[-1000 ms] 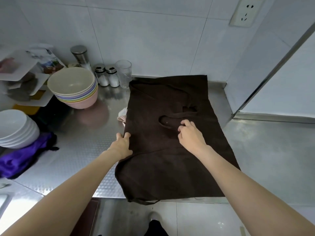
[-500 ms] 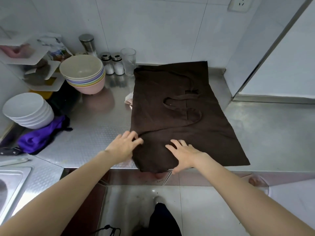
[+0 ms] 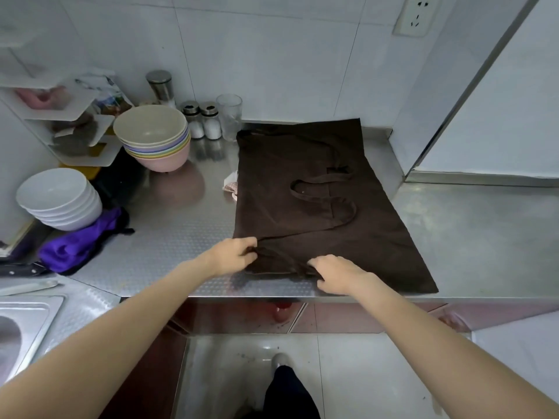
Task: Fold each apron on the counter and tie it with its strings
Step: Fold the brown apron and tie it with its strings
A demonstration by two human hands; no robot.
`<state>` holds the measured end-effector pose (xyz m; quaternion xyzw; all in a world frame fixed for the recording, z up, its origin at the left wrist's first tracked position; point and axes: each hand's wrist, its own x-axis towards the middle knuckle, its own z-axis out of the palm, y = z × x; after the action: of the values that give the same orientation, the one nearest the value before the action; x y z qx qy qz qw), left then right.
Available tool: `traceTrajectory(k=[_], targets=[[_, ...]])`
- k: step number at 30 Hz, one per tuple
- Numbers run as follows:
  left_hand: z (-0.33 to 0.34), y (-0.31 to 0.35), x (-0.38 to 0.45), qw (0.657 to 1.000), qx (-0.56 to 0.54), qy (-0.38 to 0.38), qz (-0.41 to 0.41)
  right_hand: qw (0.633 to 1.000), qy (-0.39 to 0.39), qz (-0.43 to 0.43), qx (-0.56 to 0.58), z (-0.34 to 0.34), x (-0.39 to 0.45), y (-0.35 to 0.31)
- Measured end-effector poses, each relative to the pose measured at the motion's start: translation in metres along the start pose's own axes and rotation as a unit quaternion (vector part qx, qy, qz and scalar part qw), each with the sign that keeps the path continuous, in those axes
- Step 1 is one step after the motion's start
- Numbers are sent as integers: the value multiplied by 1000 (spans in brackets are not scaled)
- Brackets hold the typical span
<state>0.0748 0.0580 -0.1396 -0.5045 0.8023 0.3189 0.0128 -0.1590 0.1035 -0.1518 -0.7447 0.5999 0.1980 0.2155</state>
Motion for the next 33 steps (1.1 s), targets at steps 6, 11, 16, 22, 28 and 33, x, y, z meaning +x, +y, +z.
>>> traceTrajectory(k=[6,11,16,22,28,33], targets=[[-55,3,2,937,-271,-172,-136,984,-166,70,8,-54,-5,25],[-73,-12,20,879,-433,-141,-139,985,-117,106,64,-115,14,48],[-58,-26,66,850,-419,242,-208,976,143,127,103,-115,62,52],[-29,-55,81,846,-369,144,-358,959,170,221,48,-90,106,55],[-29,-55,73,909,-234,12,-344,957,159,240,16,-88,119,61],[-43,-47,75,871,-401,107,-262,955,202,209,-56,-93,116,60]])
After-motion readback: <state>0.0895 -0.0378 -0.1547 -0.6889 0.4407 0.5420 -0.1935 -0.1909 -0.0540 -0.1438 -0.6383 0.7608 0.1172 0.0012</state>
